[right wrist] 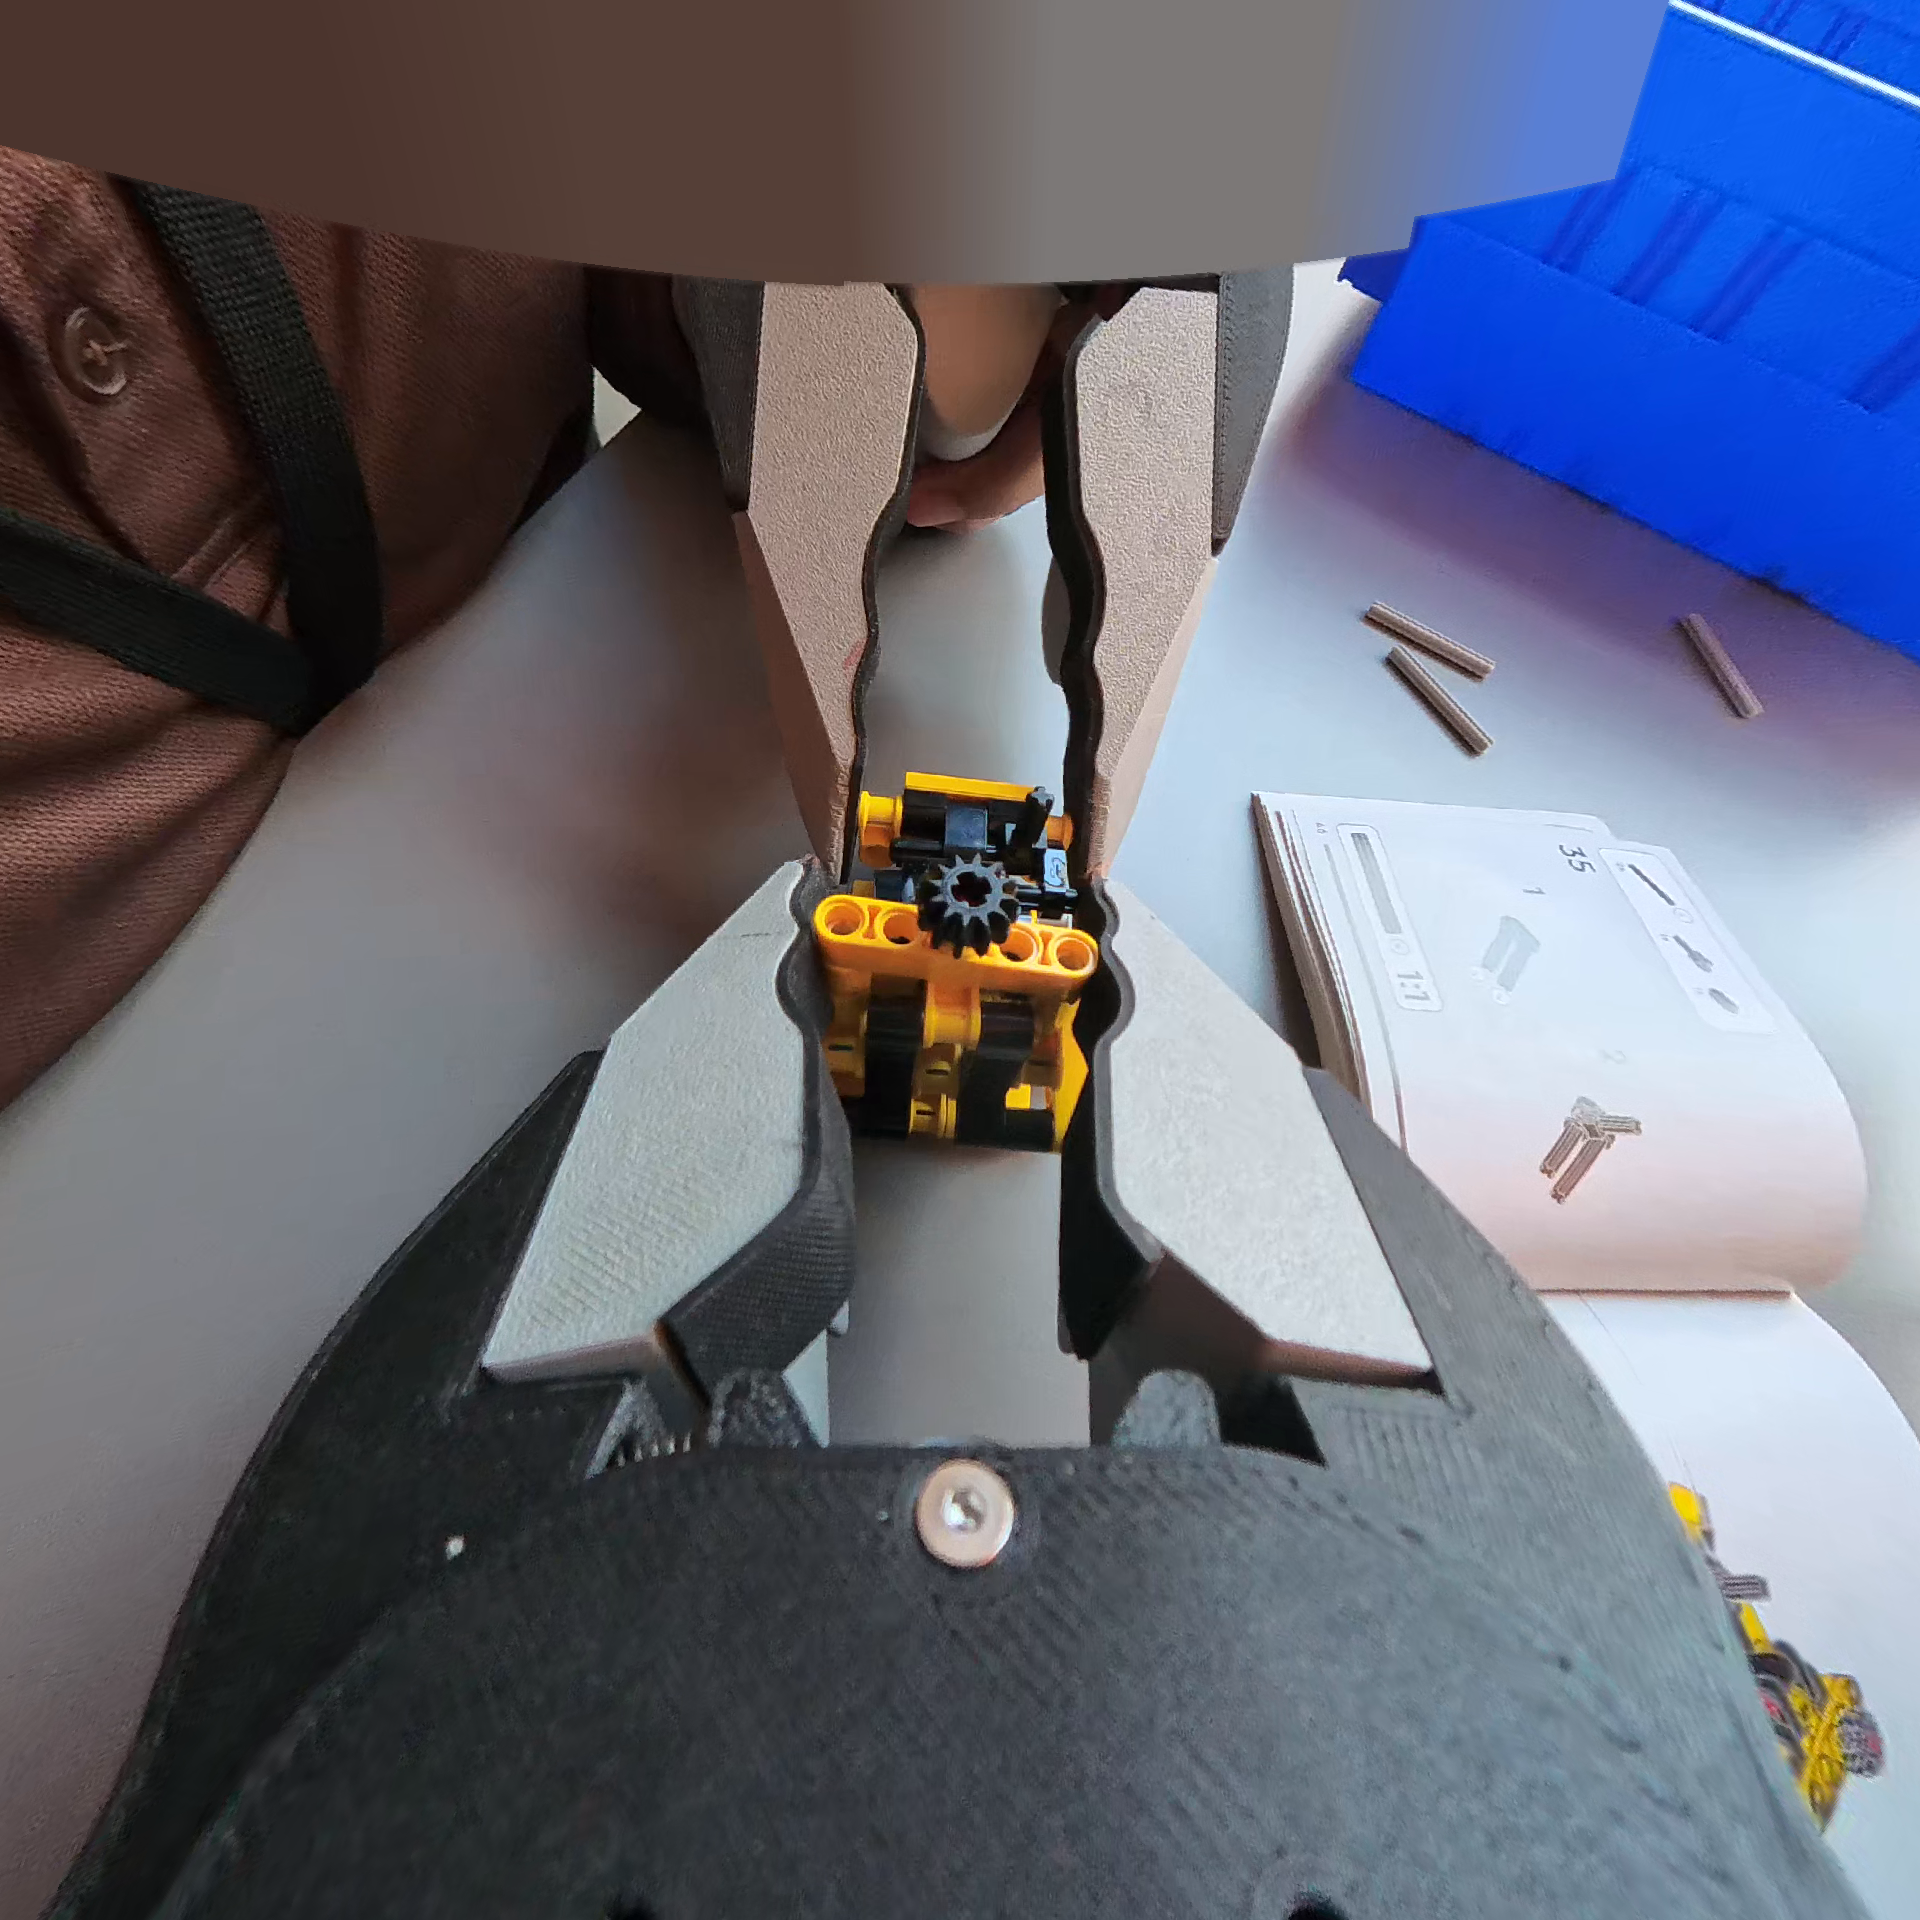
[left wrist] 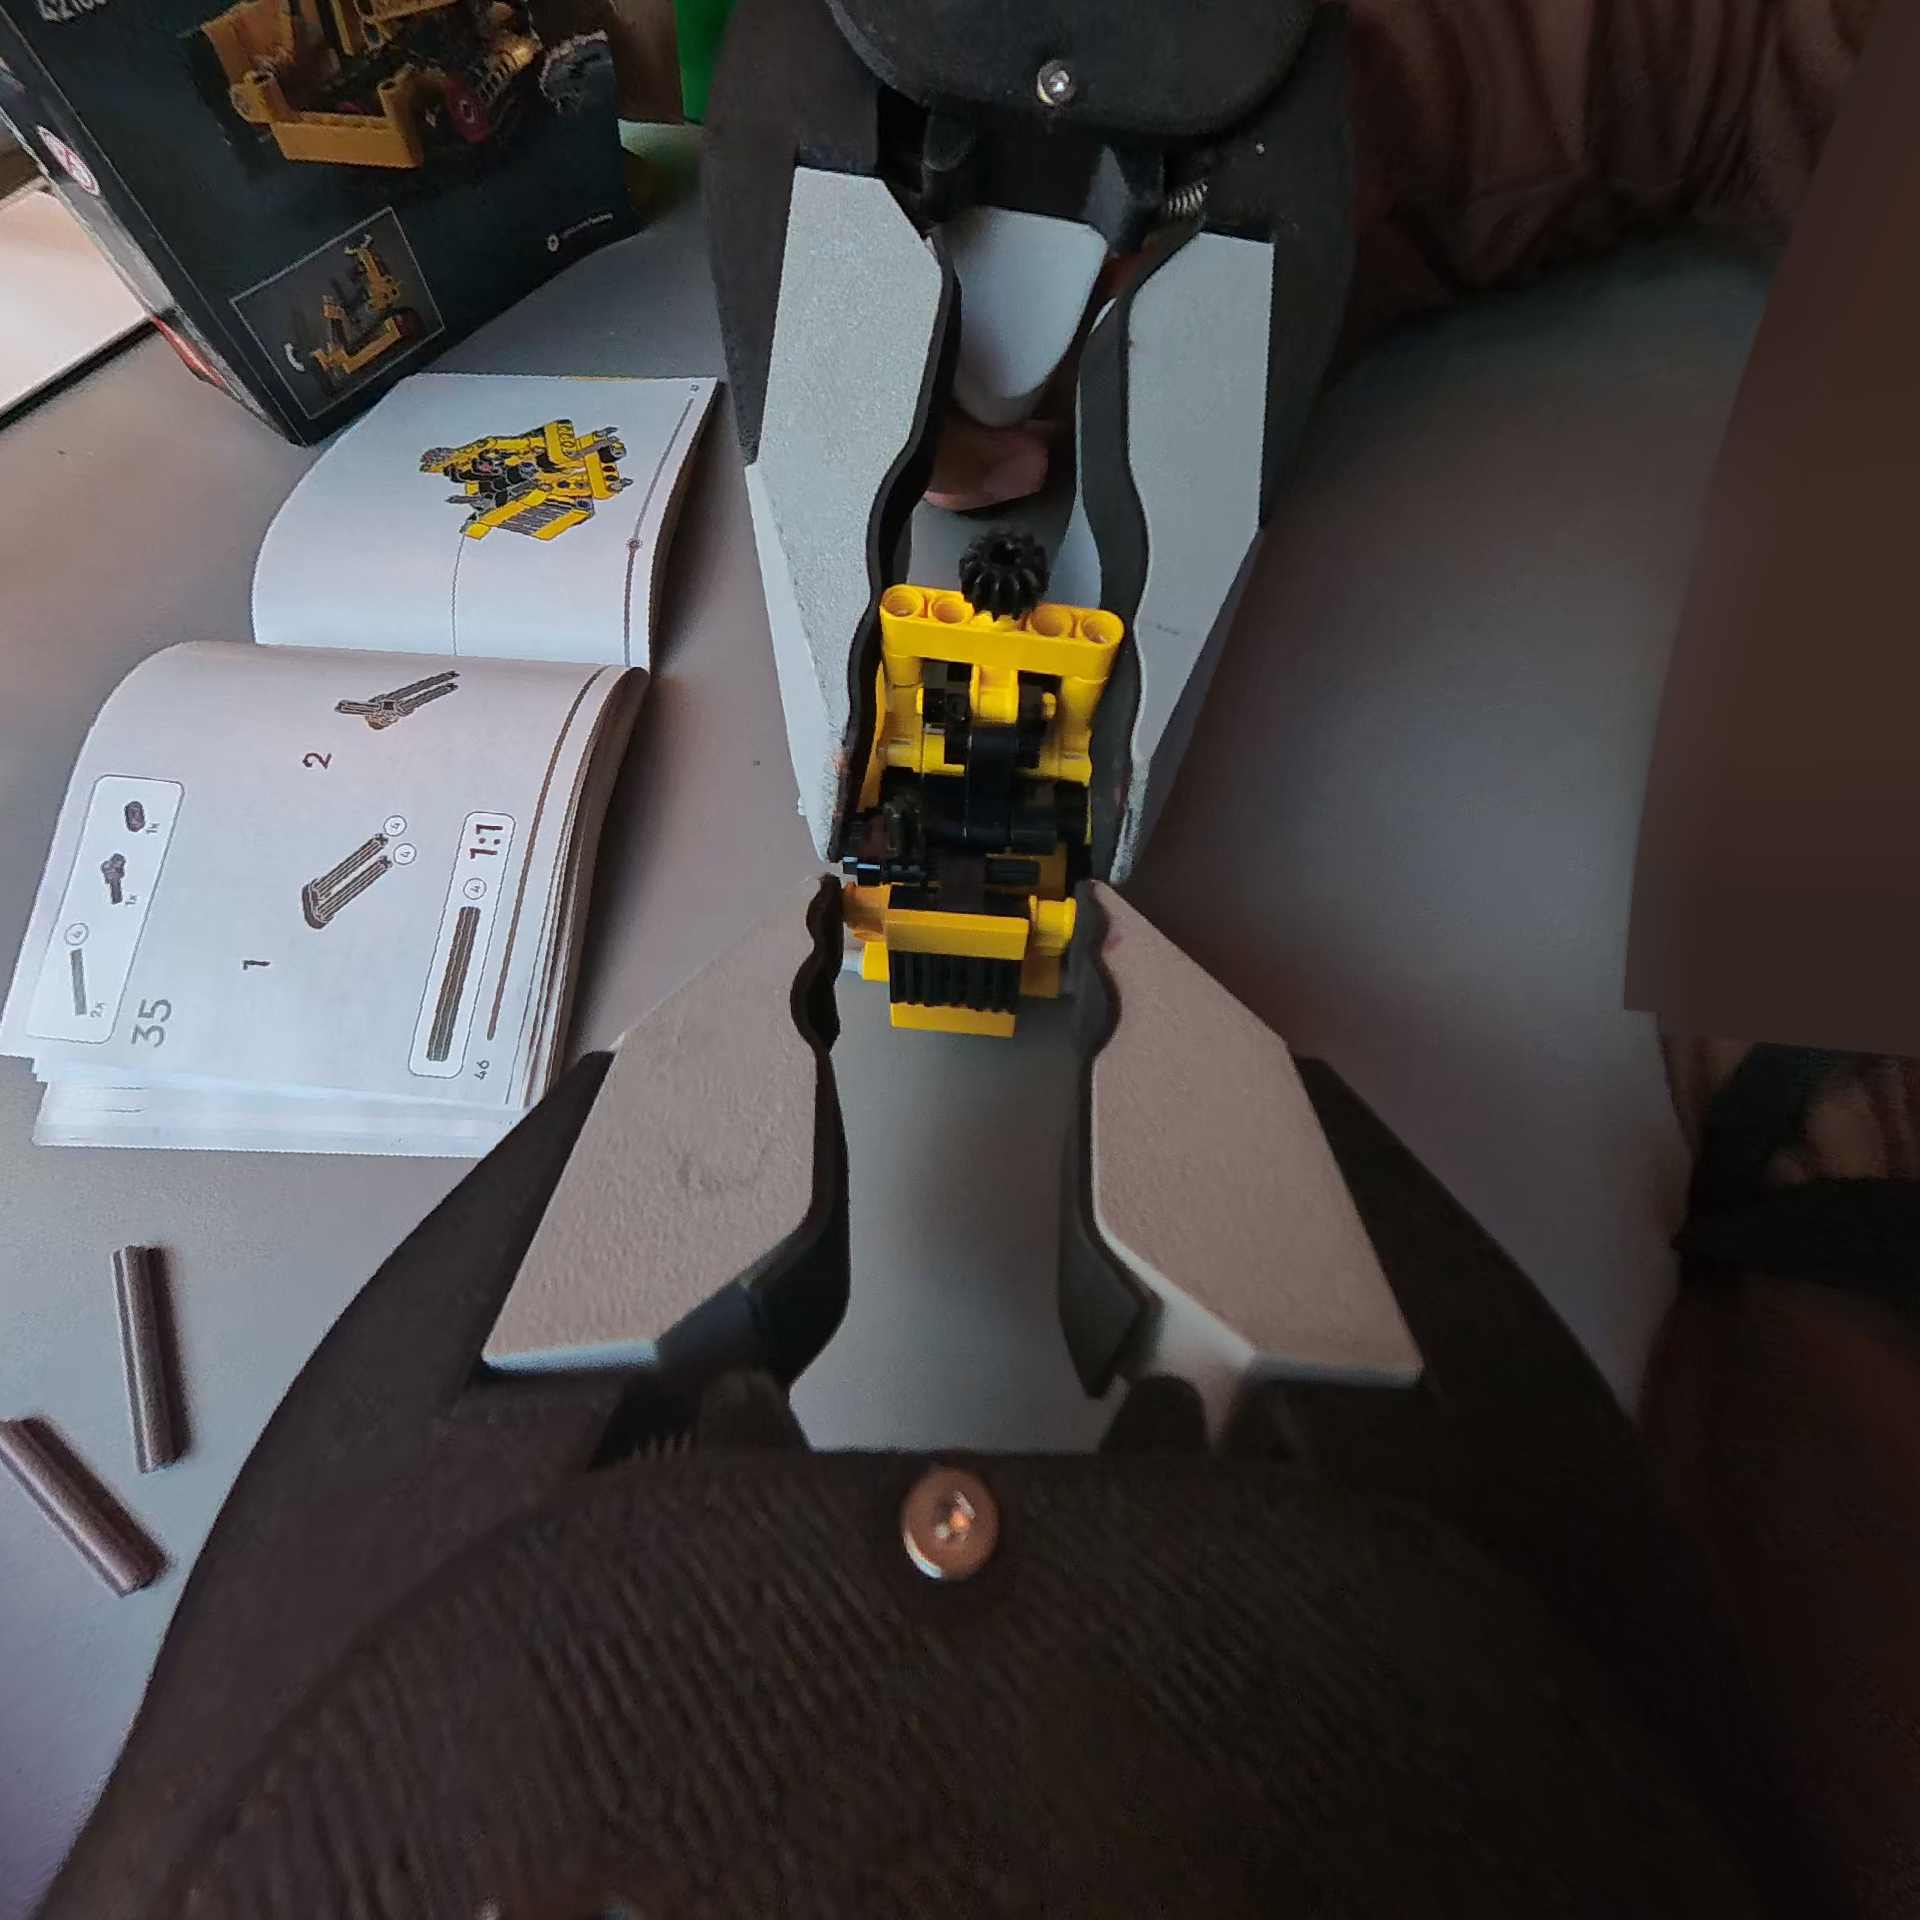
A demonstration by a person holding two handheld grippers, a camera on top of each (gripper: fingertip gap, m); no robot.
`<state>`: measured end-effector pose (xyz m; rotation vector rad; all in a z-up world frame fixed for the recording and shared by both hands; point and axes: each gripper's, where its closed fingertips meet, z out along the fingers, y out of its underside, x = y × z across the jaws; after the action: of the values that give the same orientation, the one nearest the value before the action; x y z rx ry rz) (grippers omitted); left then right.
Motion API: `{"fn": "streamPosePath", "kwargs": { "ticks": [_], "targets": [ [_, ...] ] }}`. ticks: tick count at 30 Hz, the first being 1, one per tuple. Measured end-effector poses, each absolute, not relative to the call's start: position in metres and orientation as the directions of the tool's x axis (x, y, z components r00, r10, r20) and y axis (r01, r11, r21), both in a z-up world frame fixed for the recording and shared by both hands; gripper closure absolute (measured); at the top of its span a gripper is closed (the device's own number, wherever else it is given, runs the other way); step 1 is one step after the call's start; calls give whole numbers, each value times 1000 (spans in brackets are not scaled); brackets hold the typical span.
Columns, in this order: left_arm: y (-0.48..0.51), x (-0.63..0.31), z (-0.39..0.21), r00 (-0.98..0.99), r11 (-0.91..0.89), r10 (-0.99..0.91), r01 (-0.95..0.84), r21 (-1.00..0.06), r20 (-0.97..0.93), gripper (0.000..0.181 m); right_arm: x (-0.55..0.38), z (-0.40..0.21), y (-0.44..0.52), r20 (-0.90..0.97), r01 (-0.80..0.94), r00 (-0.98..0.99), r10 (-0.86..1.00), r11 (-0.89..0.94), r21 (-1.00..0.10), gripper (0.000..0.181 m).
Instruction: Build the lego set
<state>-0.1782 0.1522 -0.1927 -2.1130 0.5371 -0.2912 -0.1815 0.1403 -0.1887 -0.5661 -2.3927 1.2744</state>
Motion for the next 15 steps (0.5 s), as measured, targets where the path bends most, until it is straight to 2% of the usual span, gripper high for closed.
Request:
{"fn": "streamPosePath", "kwargs": {
  "ticks": [10,13,15],
  "targets": [
    [154,-176,-192,877,-475,-480,-291,-830,-33,140,-180,-188,142,96,190,-858,505,484,-854,133],
    [154,-176,-192,875,-480,-484,-284,-830,-20,140,-180,-190,142,86,201,-862,500,494,-846,126],
    [154,-175,-192,874,-475,-486,-290,-831,-27,140,-180,-191,142,76,207,-866,494,493,-845,129]
  ]
}}
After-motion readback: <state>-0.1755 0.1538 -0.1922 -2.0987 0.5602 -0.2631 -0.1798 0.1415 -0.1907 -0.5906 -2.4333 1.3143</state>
